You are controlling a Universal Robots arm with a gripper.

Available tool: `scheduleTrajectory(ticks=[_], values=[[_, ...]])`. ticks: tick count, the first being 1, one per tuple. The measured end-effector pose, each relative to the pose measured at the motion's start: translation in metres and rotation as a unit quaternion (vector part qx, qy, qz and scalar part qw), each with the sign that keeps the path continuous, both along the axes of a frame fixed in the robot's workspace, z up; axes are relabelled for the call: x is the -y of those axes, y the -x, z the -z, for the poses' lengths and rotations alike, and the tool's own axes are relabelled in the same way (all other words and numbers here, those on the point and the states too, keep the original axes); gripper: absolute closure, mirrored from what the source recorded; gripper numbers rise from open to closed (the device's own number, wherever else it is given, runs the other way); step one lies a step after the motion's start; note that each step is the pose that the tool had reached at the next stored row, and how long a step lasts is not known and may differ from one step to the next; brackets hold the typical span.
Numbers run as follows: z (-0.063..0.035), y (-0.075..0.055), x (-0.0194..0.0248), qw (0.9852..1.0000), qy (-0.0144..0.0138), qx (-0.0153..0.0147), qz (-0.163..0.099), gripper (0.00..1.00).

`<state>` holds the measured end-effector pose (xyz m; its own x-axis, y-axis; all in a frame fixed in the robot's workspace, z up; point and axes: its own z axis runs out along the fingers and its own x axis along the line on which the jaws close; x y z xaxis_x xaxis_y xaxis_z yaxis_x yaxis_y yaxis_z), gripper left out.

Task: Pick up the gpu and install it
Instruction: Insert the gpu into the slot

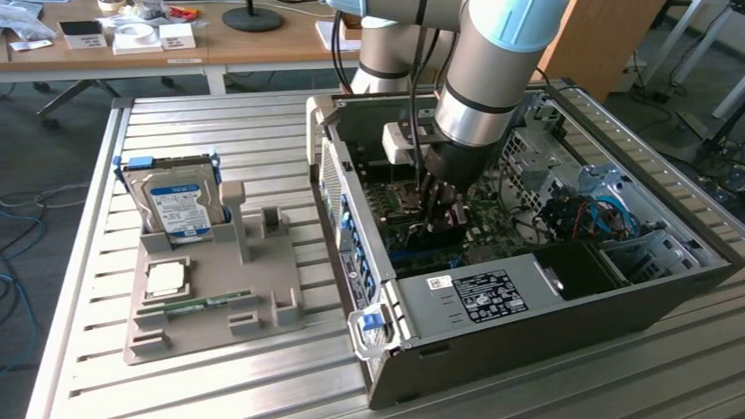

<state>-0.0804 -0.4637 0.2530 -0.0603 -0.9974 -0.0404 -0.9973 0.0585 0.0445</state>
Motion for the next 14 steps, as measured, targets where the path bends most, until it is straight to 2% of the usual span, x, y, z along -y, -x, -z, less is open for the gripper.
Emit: scheduleTrajectory(ticks=[14], values=[[0.0004,0.0001,0.0000,1.0000,0.0000,0.0001,0.009,0.73]])
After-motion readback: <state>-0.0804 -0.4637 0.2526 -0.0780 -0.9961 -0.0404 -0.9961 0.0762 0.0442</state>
